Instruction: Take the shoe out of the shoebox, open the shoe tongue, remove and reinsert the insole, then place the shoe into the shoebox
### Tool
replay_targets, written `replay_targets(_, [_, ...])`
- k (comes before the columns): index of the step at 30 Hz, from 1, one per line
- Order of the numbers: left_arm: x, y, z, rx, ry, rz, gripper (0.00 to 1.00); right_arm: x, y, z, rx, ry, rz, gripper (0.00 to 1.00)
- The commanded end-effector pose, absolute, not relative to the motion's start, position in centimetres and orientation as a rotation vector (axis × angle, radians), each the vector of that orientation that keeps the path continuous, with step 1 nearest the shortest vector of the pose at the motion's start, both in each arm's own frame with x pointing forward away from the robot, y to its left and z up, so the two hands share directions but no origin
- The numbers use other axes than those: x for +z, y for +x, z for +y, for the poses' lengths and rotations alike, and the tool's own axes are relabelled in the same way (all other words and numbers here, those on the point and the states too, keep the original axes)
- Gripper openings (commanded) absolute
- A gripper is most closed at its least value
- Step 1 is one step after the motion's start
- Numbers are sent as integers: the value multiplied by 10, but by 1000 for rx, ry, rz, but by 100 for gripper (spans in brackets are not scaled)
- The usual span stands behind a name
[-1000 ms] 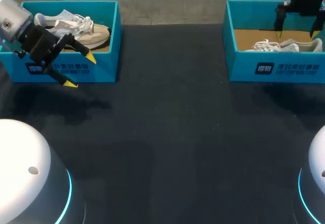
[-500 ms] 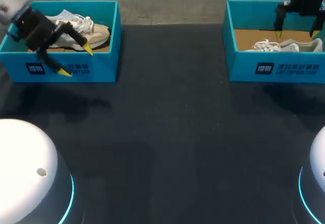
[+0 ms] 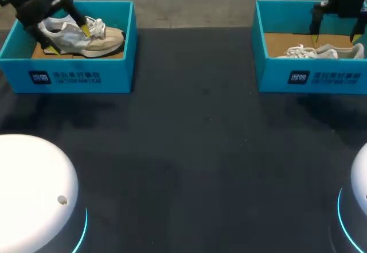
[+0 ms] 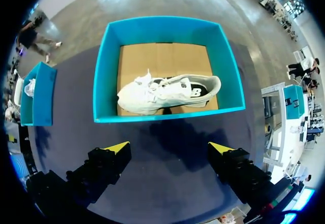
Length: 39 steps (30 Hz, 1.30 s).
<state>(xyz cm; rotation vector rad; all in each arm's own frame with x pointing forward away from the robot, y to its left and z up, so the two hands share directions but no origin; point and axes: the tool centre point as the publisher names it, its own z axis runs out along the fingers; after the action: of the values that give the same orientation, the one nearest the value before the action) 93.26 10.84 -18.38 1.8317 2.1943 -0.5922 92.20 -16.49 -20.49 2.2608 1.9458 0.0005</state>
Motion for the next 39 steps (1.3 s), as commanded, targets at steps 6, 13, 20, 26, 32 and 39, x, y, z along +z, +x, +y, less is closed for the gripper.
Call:
replay_targets(6, [-145,955,152,-489,2156,2171,100,-205,922,-165,-1,2261,1944,100])
replay_targets(13, [-132,955,166,-404,2186,2208,100,-205,922,-165,-1,2261,1944,100])
replay_targets(20, [-132,955,166,-404,2186,2208,100,-205,922,-165,-1,2261,1944,100])
replay_targets(26, [-132,955,166,-404,2186,2208,100,-205,922,-165,-1,2261,1944,100])
replay_targets(32, [-137,978,184,-450,2154,2212,100,-205,922,-165,-1,2261,1944,100])
replay_targets(39, [-142,1041,227,-278,2113,2304,100,-205,922,-165,-1,2261,1944,100])
